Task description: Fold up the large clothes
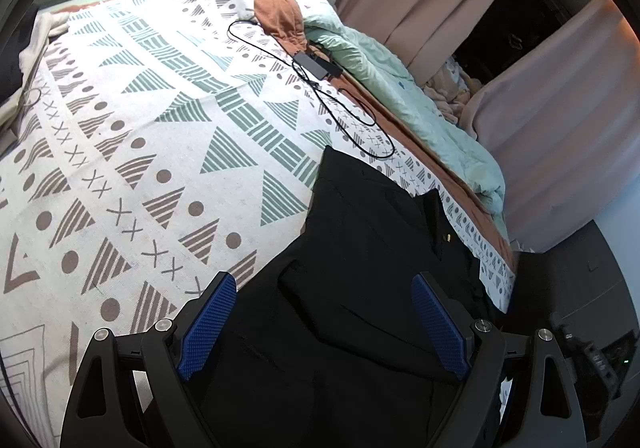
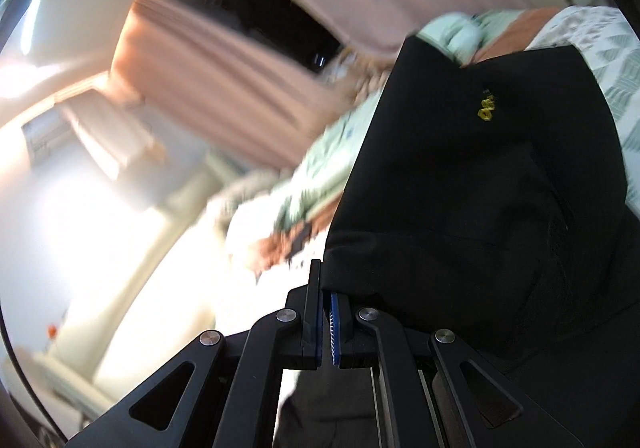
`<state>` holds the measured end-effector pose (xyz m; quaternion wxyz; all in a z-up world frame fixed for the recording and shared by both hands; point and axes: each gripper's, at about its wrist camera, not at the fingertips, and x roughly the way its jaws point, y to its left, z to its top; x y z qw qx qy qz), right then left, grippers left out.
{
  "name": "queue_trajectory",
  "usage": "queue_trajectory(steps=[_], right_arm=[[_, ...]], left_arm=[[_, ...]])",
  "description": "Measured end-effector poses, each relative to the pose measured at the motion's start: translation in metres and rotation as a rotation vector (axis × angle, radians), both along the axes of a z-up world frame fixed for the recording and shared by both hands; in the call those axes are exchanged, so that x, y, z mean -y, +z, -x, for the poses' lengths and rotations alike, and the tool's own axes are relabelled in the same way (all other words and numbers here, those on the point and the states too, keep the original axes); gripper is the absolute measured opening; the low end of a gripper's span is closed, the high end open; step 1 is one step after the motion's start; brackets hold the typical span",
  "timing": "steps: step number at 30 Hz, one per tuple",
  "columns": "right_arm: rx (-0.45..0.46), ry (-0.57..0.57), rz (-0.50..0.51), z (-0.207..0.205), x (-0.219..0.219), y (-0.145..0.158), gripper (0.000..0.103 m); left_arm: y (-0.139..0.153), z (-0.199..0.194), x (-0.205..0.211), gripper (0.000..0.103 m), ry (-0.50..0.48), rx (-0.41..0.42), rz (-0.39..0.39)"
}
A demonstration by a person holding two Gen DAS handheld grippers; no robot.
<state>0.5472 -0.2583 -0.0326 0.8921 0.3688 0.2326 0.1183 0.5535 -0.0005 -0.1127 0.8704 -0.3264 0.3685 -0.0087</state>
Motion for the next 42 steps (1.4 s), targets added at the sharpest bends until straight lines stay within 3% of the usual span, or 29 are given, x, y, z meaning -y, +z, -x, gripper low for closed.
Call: queue_trajectory(steps=[4,7,8,11,14,20,29,35,42], right_arm=[[-0.147,0.052,0.049,-0.025,-0.029,-0.039,0.008],[-0.237,0.138,0.022,-0.035,-0.036,-0.072,0.024],[-0.265,0.159,0.018,-0.035,-0.037,-0.079,0.034],[-0.288,0.152,0.051,-0.023,-0.034,-0.074,0.043],[-0.312,0.085,0.084,-0.002,-0.015,-0.066,0.078],[-0.327,-0.057,0.019,0.040,0.051,-0.046,0.079],[-0.392,-0.290,-0.139,0.099,0.136,-0.069,0.079],[-0.423,-0.353,-0.215,0.096,0.161,-0.087,0.079],[-0.444,-0.373,-0.316,0.094,0.179,-0.104,0.079]], left_arm=[[-0.001,0.001,-0.003,0.090,0.009,-0.004,-0.007],[0.001,0.002,-0.007,0.090,0.025,-0.002,-0.010],[0.002,0.002,-0.008,0.090,0.030,-0.001,-0.009],[0.004,0.003,-0.009,0.090,0.036,0.005,-0.004],[0.008,0.003,-0.001,0.090,0.023,0.012,-0.023],[0.014,0.000,0.032,0.090,-0.038,0.027,-0.110],[0.028,-0.003,0.109,0.090,-0.205,0.078,-0.252],[0.030,-0.003,0.176,0.090,-0.360,0.098,-0.345],[0.029,-0.009,0.230,0.090,-0.447,0.112,-0.409]])
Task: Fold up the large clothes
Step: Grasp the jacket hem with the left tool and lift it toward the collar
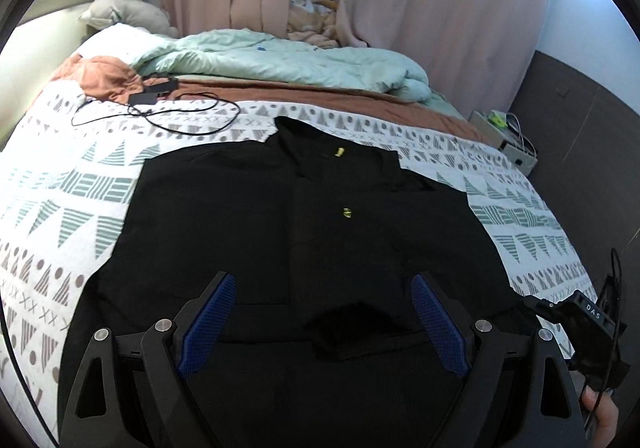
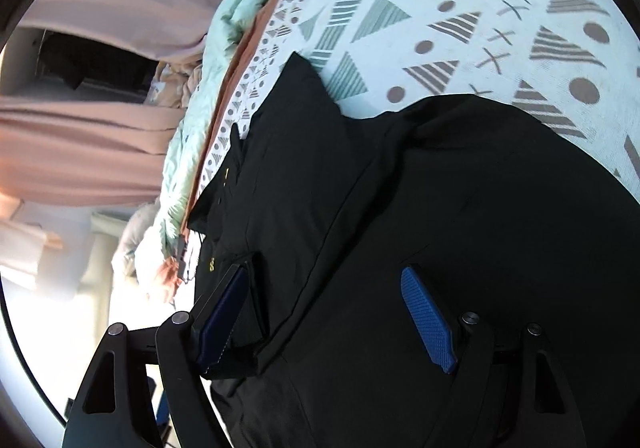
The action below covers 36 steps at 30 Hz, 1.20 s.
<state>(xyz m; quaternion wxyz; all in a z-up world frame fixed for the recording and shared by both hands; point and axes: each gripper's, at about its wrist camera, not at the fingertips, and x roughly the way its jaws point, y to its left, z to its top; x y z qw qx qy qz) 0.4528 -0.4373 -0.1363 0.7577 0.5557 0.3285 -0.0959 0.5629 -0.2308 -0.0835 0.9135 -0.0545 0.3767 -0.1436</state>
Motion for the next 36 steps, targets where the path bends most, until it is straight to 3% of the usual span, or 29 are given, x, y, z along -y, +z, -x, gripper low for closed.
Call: queue_trajectory(steps=[8,15,22,32,35,36], right_arm=[[0.034,-0.026,-0.063,0.003,0.011,-0.003,0.079],[0.047,-0.032,-0.095,0.001,0.016,-0.007,0.079],[0.054,-0.026,-0.116,-0.004,0.016,-0.009,0.079],[0.039,0.007,-0.117,-0.014,0.011,-0.014,0.079],[0.041,0.013,-0.114,-0.016,0.010,-0.014,0.079],[0.045,0.011,-0.116,-0.017,0.010,-0.015,0.079]], left_arm=[[-0.016,-0.020,0.055,0.090,-0.079,-0.039,-0.048],[-0.056,-0.031,0.088,0.090,-0.152,-0.094,-0.141],[-0.092,-0.040,0.074,0.090,-0.101,-0.156,-0.213],[-0.103,-0.044,0.074,0.090,-0.087,-0.151,-0.265],[-0.105,-0.045,0.073,0.067,-0.082,-0.127,-0.290],[-0.104,-0.046,0.071,0.054,-0.081,-0.127,-0.289]])
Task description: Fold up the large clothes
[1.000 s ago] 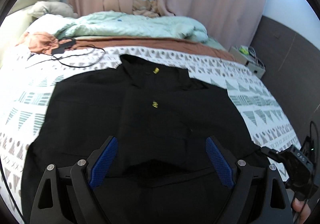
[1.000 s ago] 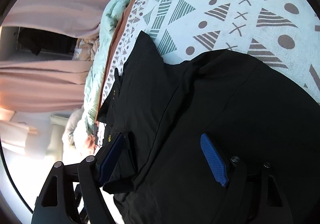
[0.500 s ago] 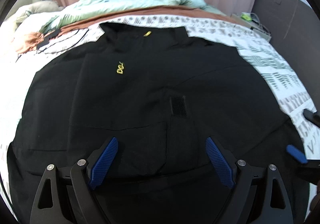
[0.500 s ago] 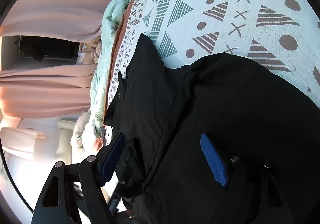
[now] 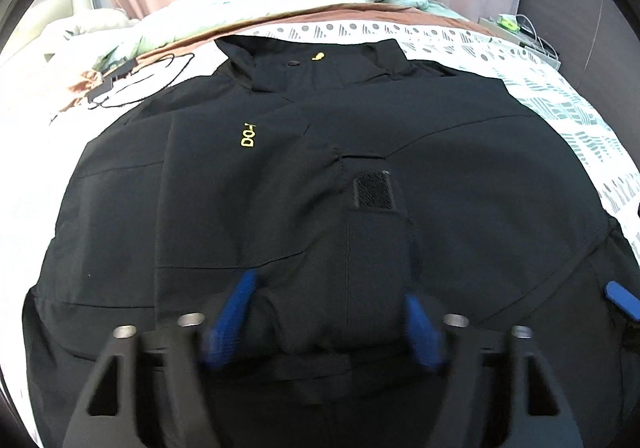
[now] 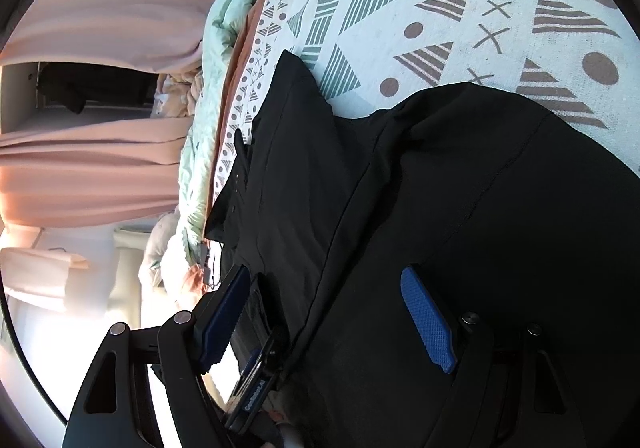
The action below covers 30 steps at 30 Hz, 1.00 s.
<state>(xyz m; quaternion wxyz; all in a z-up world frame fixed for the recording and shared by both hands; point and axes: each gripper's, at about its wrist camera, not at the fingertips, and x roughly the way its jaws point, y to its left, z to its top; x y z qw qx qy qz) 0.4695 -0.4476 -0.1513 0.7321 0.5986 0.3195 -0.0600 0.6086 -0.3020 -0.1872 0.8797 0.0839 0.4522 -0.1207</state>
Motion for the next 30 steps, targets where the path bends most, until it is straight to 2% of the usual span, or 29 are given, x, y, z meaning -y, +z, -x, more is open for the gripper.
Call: queue_trajectory(steps=[1,3,9,14,20,22,25,27,30], right_arm=[[0.006,-0.005,-0.005,0.000,0.000,-0.001,0.079],[0.016,-0.018,-0.015,0.001,0.002,-0.002,0.075],[0.027,-0.051,-0.027,0.005,0.007,-0.003,0.072],[0.016,-0.056,-0.009,0.005,0.004,0.000,0.072],[-0.002,-0.040,0.029,-0.002,-0.004,0.004,0.072],[-0.009,-0.028,0.050,-0.005,-0.009,0.006,0.072],[-0.027,0.000,0.100,-0.013,-0.018,0.009,0.072],[-0.040,0.016,0.129,-0.017,-0.023,0.010,0.072],[-0.050,0.029,0.159,-0.024,-0.029,0.010,0.072]], left_arm=[[0.002,-0.001,-0.002,0.045,0.004,0.001,-0.002],[0.011,-0.002,-0.011,0.042,0.008,0.006,0.015],[0.056,0.002,-0.064,0.041,0.076,0.075,0.118],[0.080,0.007,-0.124,0.041,0.187,0.091,0.187],[0.079,0.015,-0.186,0.055,0.340,0.056,0.278],[0.077,0.018,-0.203,0.070,0.380,0.062,0.332],[0.076,0.021,-0.228,0.072,0.429,0.045,0.401],[0.074,0.025,-0.241,0.072,0.458,0.046,0.415],[0.064,0.026,-0.252,0.072,0.480,-0.004,0.435]])
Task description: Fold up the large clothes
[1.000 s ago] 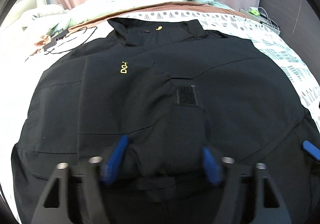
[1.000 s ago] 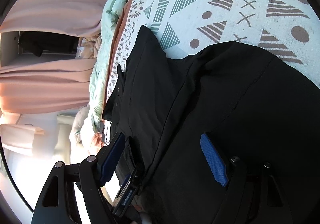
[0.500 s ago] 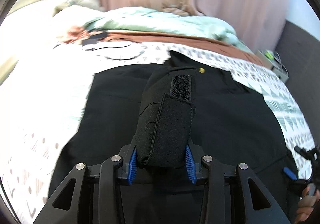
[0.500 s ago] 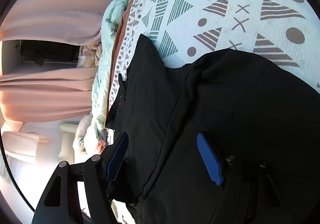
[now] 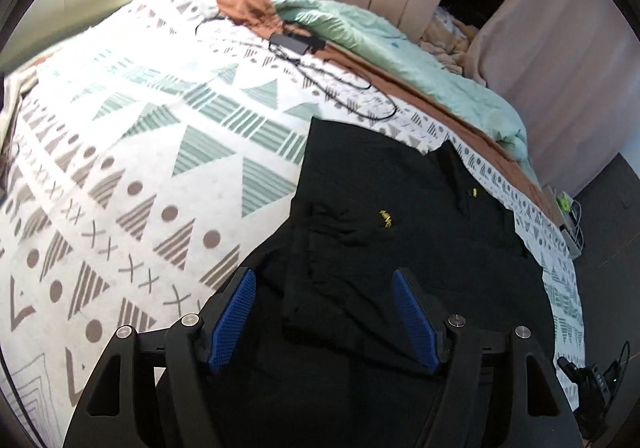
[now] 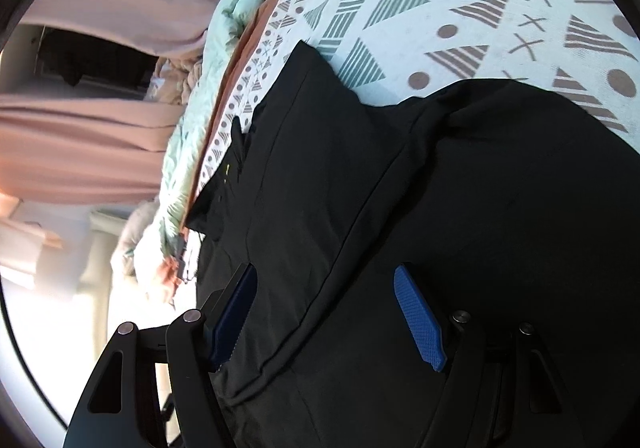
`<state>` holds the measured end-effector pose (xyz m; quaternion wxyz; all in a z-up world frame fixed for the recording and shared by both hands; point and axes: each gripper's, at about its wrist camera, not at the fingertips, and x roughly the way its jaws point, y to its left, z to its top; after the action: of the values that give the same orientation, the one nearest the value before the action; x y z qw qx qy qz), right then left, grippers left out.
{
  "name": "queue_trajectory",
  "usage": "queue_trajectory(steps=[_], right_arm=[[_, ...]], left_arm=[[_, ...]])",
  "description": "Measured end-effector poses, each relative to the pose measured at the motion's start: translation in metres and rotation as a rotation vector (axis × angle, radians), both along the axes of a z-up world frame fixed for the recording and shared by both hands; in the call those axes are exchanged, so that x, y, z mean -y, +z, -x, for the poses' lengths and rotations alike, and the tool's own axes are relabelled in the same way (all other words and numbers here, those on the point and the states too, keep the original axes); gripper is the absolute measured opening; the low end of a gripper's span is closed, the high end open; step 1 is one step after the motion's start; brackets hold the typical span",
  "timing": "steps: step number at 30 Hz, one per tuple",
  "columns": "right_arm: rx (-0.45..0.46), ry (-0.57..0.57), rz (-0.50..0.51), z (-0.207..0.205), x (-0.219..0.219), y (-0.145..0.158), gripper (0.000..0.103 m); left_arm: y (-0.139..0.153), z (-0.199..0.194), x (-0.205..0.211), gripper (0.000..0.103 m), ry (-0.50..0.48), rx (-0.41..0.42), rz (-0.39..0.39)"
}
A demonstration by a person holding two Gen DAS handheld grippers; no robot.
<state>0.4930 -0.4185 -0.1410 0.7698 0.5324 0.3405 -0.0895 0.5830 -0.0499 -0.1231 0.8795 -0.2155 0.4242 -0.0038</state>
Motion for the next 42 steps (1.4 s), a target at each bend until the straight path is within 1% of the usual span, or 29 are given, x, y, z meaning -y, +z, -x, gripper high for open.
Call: queue_trajectory(steps=[2,6,7,10,11,12,13,15,16,19,21,24,28,32,33,35,36,37,38,39,40,41,42], right_arm=[[-0.004,0.010,0.018,-0.005,-0.004,0.000,0.072],[-0.024,0.022,0.042,-0.010,-0.008,-0.005,0.063],[-0.028,0.023,0.043,-0.011,-0.008,-0.006,0.062],[-0.037,0.023,0.052,-0.013,-0.009,-0.008,0.061],[-0.038,0.025,0.057,-0.013,-0.010,-0.008,0.061],[-0.040,0.028,0.064,-0.015,-0.011,-0.007,0.061],[-0.040,0.031,0.069,-0.015,-0.012,-0.007,0.061],[-0.042,0.035,0.079,-0.018,-0.014,-0.007,0.061],[-0.042,0.036,0.084,-0.018,-0.016,-0.006,0.060],[-0.040,0.044,0.083,-0.019,-0.017,-0.007,0.048],[-0.035,0.041,0.066,-0.019,-0.016,-0.011,0.031],[-0.028,0.024,0.035,-0.014,-0.011,-0.017,0.023],[-0.020,0.014,0.013,-0.013,-0.008,-0.020,0.022],[-0.034,0.007,0.014,-0.015,-0.007,-0.020,0.022],[-0.038,0.001,0.011,-0.015,-0.006,-0.019,0.022],[-0.044,-0.004,0.013,-0.015,-0.006,-0.018,0.024],[-0.045,-0.006,0.013,-0.014,-0.006,-0.017,0.031],[-0.041,-0.007,0.010,-0.013,-0.007,-0.015,0.036],[-0.030,-0.009,0.005,-0.010,-0.008,-0.013,0.045],[-0.025,-0.010,0.006,-0.007,-0.010,-0.010,0.054],[-0.024,-0.011,0.011,-0.005,-0.011,-0.007,0.057],[-0.025,-0.010,0.020,-0.003,-0.014,-0.003,0.061],[-0.024,-0.004,0.030,0.000,-0.017,0.001,0.062]], left_arm=[[-0.007,-0.002,0.000,0.072,-0.017,-0.037,0.021],[-0.020,-0.004,0.004,0.070,-0.043,-0.102,0.036],[-0.024,-0.005,0.006,0.068,-0.045,-0.120,0.031],[-0.034,-0.007,0.005,0.067,-0.032,-0.153,0.035],[-0.037,-0.008,0.004,0.064,-0.026,-0.153,0.044],[-0.040,-0.010,0.003,0.053,-0.025,-0.150,0.055],[-0.044,-0.012,0.004,0.037,-0.023,-0.153,0.059],[-0.049,-0.014,0.005,0.022,-0.014,-0.176,0.042],[-0.048,-0.014,0.006,0.018,-0.010,-0.160,0.039],[-0.036,-0.013,0.010,0.011,-0.023,-0.097,0.018],[-0.028,-0.014,0.010,0.010,-0.025,-0.060,0.007],[-0.025,-0.023,0.006,0.010,-0.012,-0.029,0.009],[-0.036,-0.033,0.001,0.010,0.007,-0.041,0.024],[-0.040,-0.038,0.007,0.011,0.005,-0.071,0.000],[-0.040,-0.037,0.007,0.013,0.003,-0.077,-0.002],[-0.040,-0.036,0.007,0.021,0.000,-0.099,-0.002],[-0.040,-0.034,0.007,0.028,-0.003,-0.107,0.006],[-0.039,-0.032,0.006,0.037,-0.005,-0.109,0.016],[-0.037,-0.028,0.006,0.043,-0.007,-0.106,0.025],[-0.035,-0.024,0.006,0.055,-0.006,-0.101,0.024],[-0.030,-0.018,0.006,0.066,-0.003,-0.093,0.016],[-0.025,-0.012,0.006,0.069,-0.002,-0.079,0.008],[-0.020,-0.007,0.006,0.071,-0.004,-0.066,0.006]])
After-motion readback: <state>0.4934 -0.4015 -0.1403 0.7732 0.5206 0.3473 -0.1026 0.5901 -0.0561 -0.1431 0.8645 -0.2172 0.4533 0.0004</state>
